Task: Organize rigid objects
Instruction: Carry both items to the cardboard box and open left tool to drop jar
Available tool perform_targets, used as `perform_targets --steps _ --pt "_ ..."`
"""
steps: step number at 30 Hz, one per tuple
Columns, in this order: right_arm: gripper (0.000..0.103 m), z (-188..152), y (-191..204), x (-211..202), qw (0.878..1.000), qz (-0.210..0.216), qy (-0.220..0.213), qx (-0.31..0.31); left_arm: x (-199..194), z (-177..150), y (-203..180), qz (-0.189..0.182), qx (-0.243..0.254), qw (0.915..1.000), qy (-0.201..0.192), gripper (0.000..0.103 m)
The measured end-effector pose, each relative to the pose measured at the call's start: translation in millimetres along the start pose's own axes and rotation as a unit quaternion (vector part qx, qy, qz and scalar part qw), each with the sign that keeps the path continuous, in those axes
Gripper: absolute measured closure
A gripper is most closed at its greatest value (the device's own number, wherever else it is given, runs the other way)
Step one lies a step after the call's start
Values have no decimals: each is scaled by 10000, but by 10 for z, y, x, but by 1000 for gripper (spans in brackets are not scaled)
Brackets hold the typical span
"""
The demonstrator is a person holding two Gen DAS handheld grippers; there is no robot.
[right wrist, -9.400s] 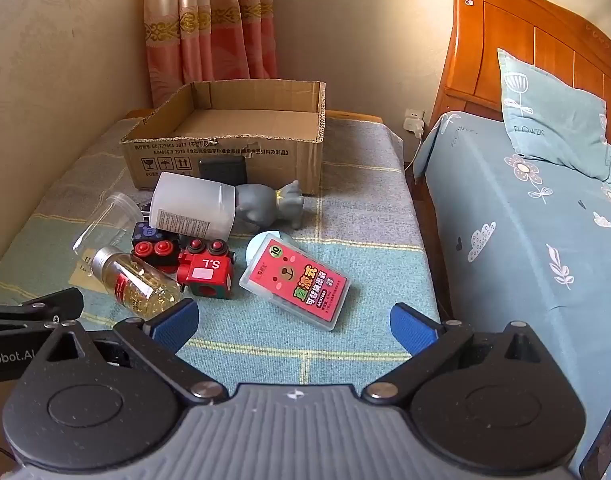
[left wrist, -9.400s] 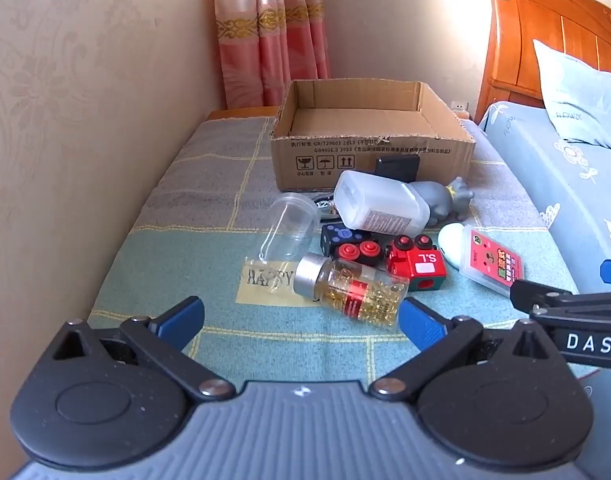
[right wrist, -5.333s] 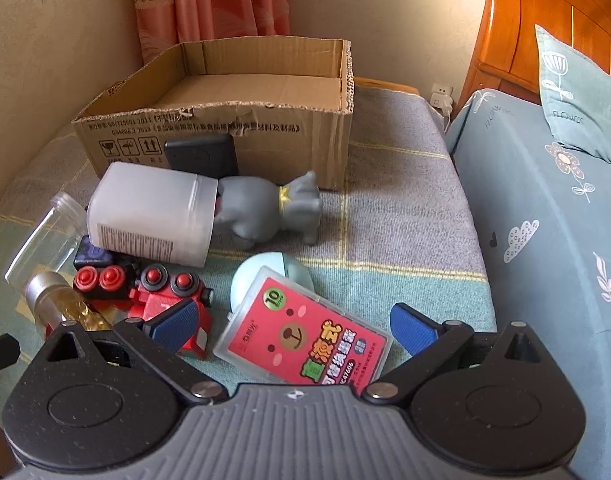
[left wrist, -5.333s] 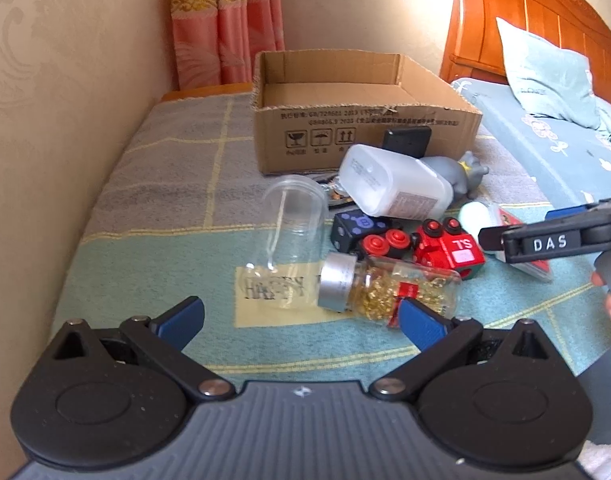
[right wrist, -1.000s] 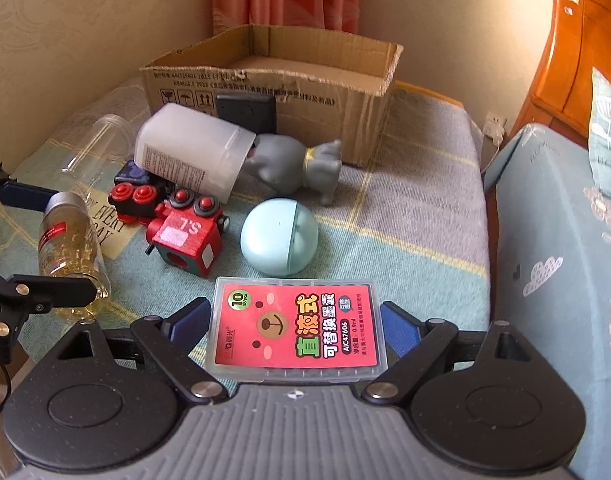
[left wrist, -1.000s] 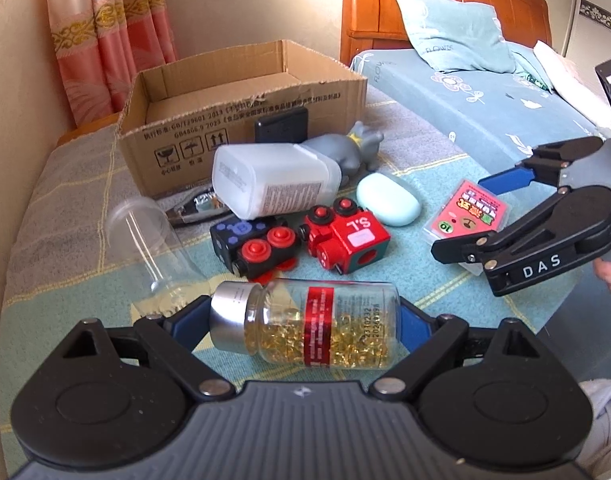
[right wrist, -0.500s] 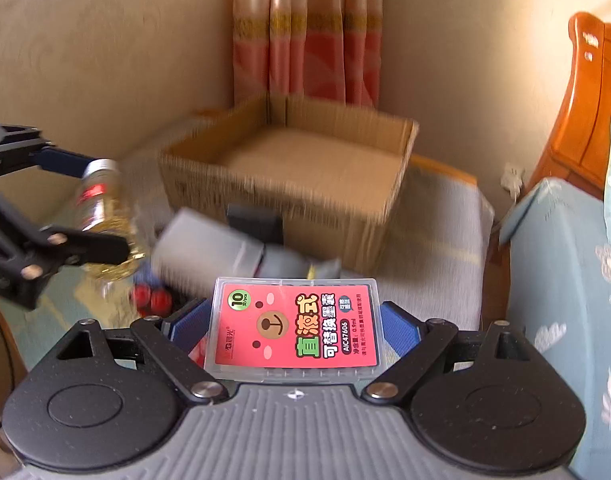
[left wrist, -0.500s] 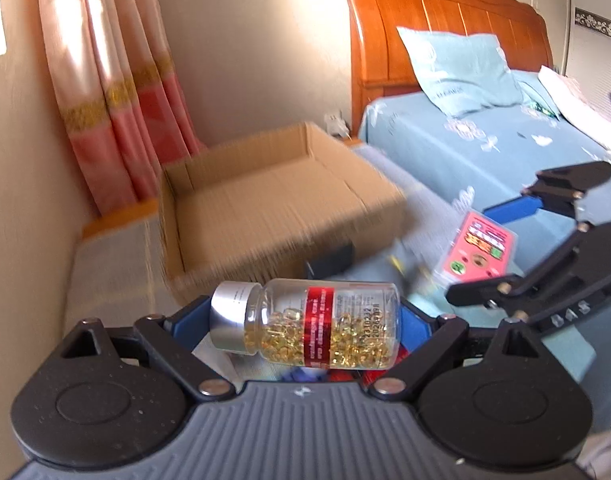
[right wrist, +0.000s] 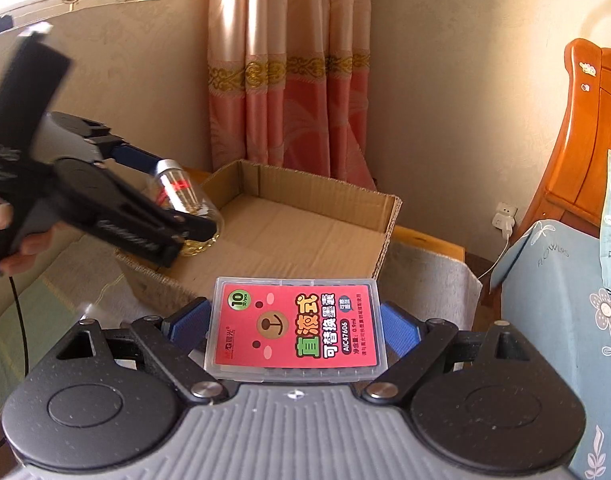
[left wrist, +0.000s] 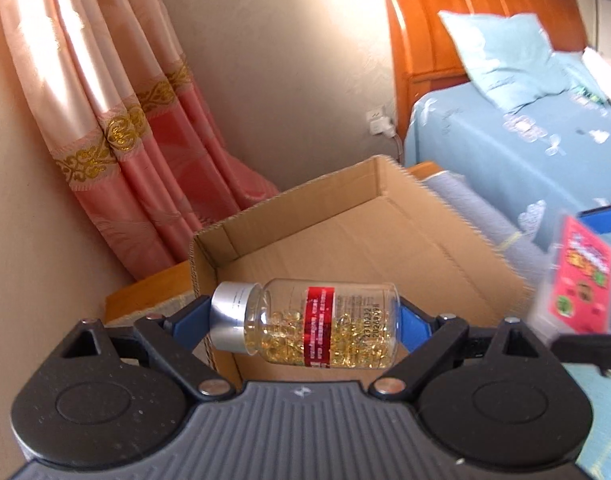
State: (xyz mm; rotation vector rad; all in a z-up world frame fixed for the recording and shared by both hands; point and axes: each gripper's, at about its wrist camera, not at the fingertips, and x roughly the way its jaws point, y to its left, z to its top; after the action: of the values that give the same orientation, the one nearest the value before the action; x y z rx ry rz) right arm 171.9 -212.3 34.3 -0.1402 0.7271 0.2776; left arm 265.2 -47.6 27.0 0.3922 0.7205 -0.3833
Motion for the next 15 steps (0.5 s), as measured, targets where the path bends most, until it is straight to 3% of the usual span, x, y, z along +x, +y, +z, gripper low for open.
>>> perform_targets --steps 5,10,15 --pt "10 32 -33 79 9999 -8 27 98 334 161 122 158 -166 9997 124 10" --pt "10 42 -27 99 9999 -28 53 143 481 182 175 581 -339 9977 -89 9" --pt "10 56 -17 101 9999 -15 59 123 291 115 251 319 -550 9979 -135 8"
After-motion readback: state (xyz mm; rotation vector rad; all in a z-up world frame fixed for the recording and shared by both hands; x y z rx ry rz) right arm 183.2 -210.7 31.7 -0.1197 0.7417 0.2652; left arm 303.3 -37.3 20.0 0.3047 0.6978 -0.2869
